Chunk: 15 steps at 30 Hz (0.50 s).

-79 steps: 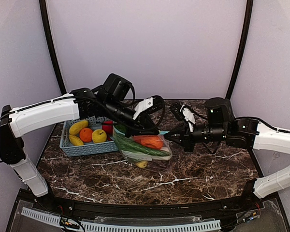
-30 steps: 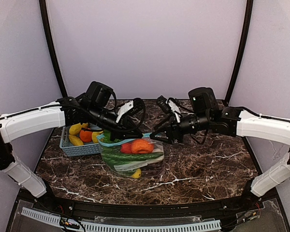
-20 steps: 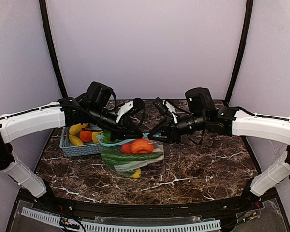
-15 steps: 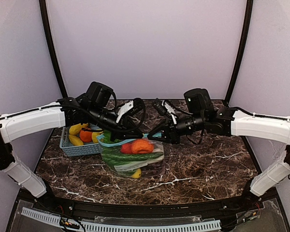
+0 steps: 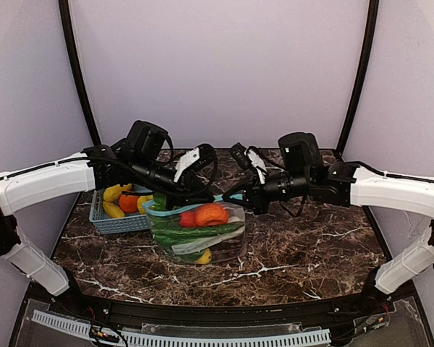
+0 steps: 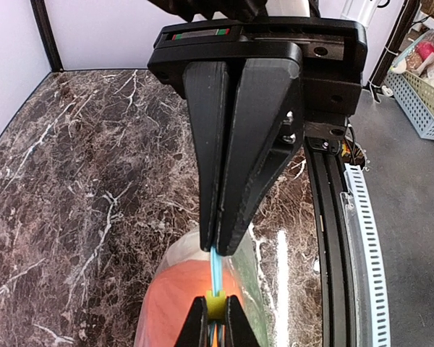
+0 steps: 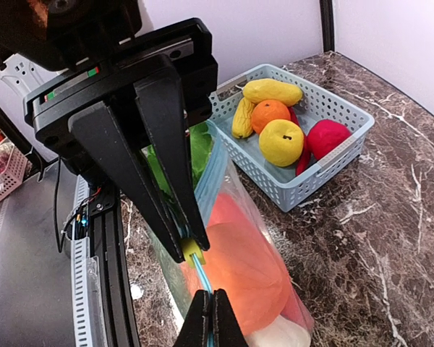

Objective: Place the food in the zip-top bag and seal the zipper
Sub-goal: Zip the zipper of the food storage bag.

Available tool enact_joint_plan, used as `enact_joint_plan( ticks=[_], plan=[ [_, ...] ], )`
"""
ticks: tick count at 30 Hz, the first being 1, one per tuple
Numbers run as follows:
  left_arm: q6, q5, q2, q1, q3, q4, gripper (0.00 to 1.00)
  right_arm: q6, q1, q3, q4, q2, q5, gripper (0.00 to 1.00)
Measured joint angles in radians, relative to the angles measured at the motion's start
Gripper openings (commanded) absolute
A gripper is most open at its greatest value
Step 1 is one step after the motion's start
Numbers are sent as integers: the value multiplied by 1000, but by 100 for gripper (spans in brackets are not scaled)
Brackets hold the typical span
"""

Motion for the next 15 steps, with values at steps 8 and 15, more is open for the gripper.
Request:
enact_joint_plan(
  ticks=[8,15],
  plan=[
    [30,-66,-22,-6,11,-13,1,-2,11,-50,-5,-100,161,0],
    [40,-114,-61,-2,8,-46,1,-1,11,-73,-16,-153,235,0]
  ],
)
